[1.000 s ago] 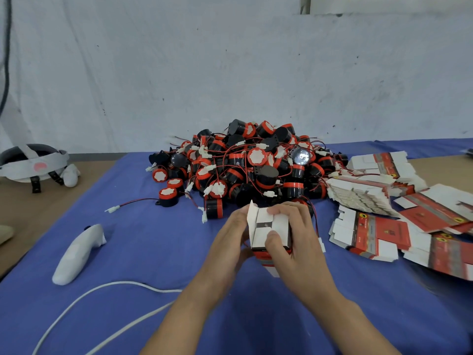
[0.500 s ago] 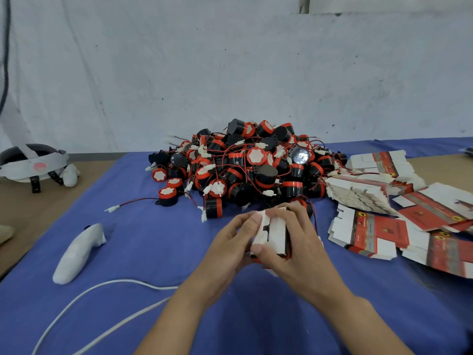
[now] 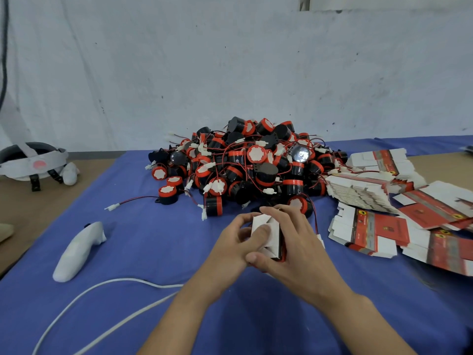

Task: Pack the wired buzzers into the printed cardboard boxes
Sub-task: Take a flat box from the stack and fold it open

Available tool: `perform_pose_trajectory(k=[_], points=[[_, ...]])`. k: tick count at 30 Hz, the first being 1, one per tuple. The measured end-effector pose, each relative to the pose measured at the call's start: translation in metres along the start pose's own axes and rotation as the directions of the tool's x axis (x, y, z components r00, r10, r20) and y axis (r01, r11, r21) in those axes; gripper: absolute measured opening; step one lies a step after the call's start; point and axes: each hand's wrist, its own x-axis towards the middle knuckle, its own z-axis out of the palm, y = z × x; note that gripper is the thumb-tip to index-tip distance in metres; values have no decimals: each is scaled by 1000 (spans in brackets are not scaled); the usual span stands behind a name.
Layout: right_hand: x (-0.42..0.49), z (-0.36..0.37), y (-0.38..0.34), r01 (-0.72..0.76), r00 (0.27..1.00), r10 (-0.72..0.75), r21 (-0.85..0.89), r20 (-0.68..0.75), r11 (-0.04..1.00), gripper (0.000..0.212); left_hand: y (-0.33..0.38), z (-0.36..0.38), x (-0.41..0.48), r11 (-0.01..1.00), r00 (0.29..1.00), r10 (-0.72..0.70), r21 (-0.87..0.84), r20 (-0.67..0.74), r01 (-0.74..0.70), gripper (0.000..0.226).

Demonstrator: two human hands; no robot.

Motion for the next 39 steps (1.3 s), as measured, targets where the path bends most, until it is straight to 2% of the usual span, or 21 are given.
perform_pose_trajectory(k=[6, 10, 15, 19, 25, 28, 35, 39], points=[[0, 3, 0, 32, 999, -31, -60, 13, 998, 82, -2, 1, 2, 992, 999, 32, 121, -24, -29, 24], [0, 4, -1, 49, 999, -49, -65, 15, 997, 79, -2, -1, 3, 991, 999, 19, 132, -28, -15, 23], [1, -1, 3, 35, 999, -34, 59, -22, 998, 82, 0, -3, 2, 997, 999, -35, -63, -25, 33, 32], [1, -2, 7, 26, 1000, -24, 99, -21, 995, 83, 3, -2, 5, 969, 992, -112, -225, -55, 97, 29], [-1, -4, 8, -2, 999, 13, 239, -43, 971, 71, 8, 0, 3, 921, 987, -132, -357, 94, 157, 45], [-1, -3, 10, -18, 998, 32, 271, -48, 962, 67, 8, 2, 4, 891, 985, -129, -422, 111, 164, 47], [0, 2, 15, -54, 997, 69, 293, -41, 955, 60, 7, 2, 7, 899, 995, -77, -427, 66, 98, 41], [4, 5, 13, -122, 987, 158, 463, -40, 878, 53, 5, 12, 10, 943, 997, -44, -331, -58, 22, 51]])
